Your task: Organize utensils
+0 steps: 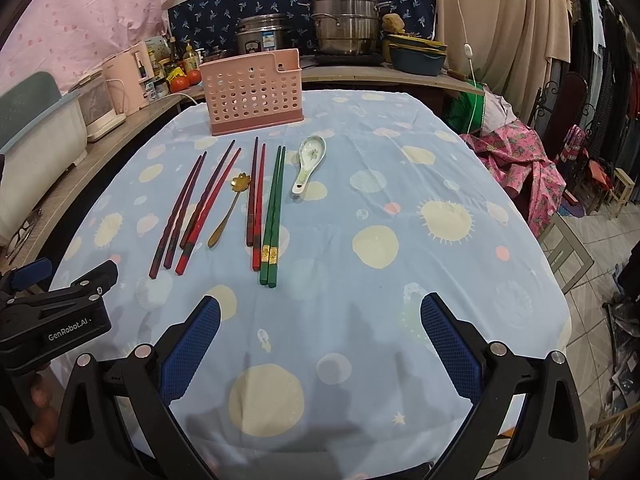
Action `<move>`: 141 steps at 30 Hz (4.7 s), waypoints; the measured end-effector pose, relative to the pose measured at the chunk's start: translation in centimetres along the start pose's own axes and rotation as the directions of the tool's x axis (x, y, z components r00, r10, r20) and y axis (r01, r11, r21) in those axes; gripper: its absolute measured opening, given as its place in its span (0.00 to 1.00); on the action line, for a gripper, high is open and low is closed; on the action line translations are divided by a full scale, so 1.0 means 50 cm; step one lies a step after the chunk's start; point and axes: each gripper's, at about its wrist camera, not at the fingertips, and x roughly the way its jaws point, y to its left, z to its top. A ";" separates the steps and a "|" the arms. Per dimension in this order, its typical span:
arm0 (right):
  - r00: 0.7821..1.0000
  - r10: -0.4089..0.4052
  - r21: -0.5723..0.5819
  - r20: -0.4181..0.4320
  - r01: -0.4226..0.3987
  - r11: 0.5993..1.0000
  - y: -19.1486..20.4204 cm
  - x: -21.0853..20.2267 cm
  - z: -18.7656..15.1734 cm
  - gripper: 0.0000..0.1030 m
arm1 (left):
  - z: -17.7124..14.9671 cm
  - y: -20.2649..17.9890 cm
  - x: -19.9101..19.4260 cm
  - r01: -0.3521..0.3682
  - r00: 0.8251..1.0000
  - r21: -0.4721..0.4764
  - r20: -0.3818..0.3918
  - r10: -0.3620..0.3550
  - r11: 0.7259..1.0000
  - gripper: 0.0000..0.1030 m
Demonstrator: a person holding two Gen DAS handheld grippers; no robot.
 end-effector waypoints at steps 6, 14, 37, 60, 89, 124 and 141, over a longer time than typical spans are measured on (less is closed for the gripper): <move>1.000 -0.005 0.000 0.003 0.005 1.000 0.000 0.001 0.000 0.93 | 0.001 0.005 0.001 0.001 1.000 -0.001 0.000 -0.001 1.000 0.93; 1.000 -0.004 -0.001 0.002 0.004 1.000 0.001 0.002 0.000 0.93 | 0.000 0.005 0.000 -0.001 1.000 0.000 -0.004 0.001 1.000 0.93; 1.000 -0.014 0.001 0.004 0.014 1.000 0.001 0.007 -0.003 0.93 | -0.002 -0.004 0.004 0.007 1.000 0.005 -0.006 -0.007 1.000 0.93; 1.000 -0.012 0.000 0.003 0.012 1.000 0.002 0.007 -0.006 0.93 | -0.005 -0.006 0.005 0.006 1.000 0.005 -0.009 -0.006 1.000 0.93; 0.999 -0.003 0.060 -0.052 0.006 0.998 -0.031 0.125 0.063 0.90 | 0.034 0.015 0.181 0.115 0.978 -0.053 -0.170 -0.123 0.992 0.76; 0.967 0.223 0.238 -0.125 -0.189 0.953 -0.018 0.375 0.210 0.09 | 0.065 0.023 0.203 0.193 0.971 -0.058 -0.134 -0.199 0.979 0.13; 0.977 0.205 0.226 -0.062 -0.186 0.956 -0.052 0.279 0.203 0.07 | 0.076 0.063 0.142 0.233 0.968 -0.098 -0.072 -0.241 0.967 0.07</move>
